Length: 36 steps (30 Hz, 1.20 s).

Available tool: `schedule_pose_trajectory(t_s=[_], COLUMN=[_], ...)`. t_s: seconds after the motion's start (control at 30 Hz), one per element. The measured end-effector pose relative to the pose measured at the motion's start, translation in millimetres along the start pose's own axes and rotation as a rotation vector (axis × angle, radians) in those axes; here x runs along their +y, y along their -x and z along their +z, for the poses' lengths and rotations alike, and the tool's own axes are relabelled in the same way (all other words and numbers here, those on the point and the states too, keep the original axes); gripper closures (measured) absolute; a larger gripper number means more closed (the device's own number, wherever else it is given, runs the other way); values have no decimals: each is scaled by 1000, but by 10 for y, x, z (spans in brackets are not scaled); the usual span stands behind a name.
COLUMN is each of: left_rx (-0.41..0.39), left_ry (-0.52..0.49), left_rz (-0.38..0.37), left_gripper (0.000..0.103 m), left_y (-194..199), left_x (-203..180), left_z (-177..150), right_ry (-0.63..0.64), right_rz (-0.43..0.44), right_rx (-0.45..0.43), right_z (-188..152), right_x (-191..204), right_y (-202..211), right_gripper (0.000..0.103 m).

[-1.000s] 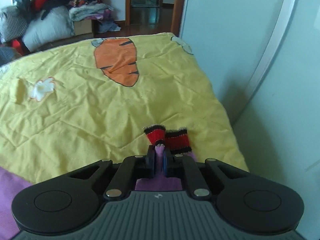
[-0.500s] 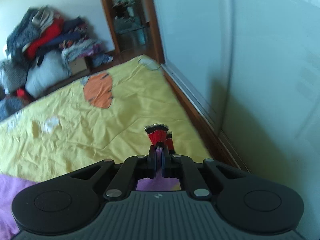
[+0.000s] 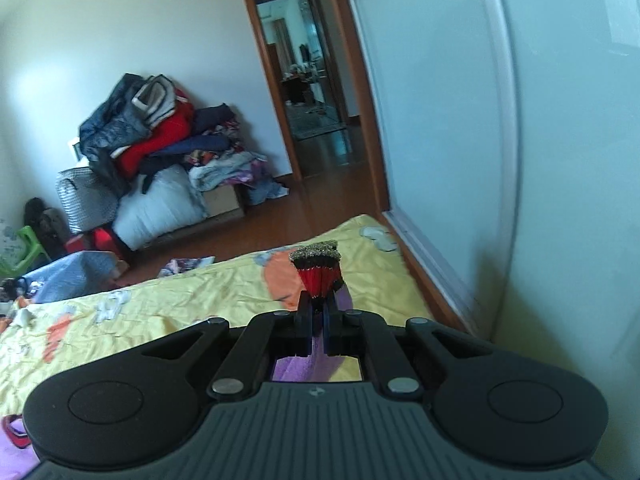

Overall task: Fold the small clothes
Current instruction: 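Grasp the striped sleeve cuff with the right gripper and lift it, then carry the cuff across the sweater body and release it with the right gripper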

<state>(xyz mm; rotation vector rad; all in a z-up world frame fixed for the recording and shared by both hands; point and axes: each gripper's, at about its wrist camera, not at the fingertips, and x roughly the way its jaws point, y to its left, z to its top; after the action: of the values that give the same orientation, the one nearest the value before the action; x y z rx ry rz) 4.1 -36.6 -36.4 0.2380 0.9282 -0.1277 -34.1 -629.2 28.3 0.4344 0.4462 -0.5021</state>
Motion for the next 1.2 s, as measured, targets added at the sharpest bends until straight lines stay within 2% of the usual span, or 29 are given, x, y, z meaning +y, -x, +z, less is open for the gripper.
schedule_pose_trajectory(t_s=[0.33,0.5,0.9,1.07,1.2], left_rx=[7,14,-9,-8,-19], left_ry=[5,-6,16,22,33], left_rz=[16,28,39,40,22], left_gripper=[0,0,0,0,0], left_y=[34,30,131,149,180], left_x=[29,19,213,270,337], left_z=[-46,-79,-130,-169,-212], right_ry=[21,64,297,361,405], right_rz=[31,103,382,476,542], right_rx=[23,16,57,123,174], right_z=[-165,-221,-420,-754,-1181], right_x=[86,297,1907,2539,3098], right_y=[-16,40,-40,-201,-278], right_gripper=[99,99,99,99,99])
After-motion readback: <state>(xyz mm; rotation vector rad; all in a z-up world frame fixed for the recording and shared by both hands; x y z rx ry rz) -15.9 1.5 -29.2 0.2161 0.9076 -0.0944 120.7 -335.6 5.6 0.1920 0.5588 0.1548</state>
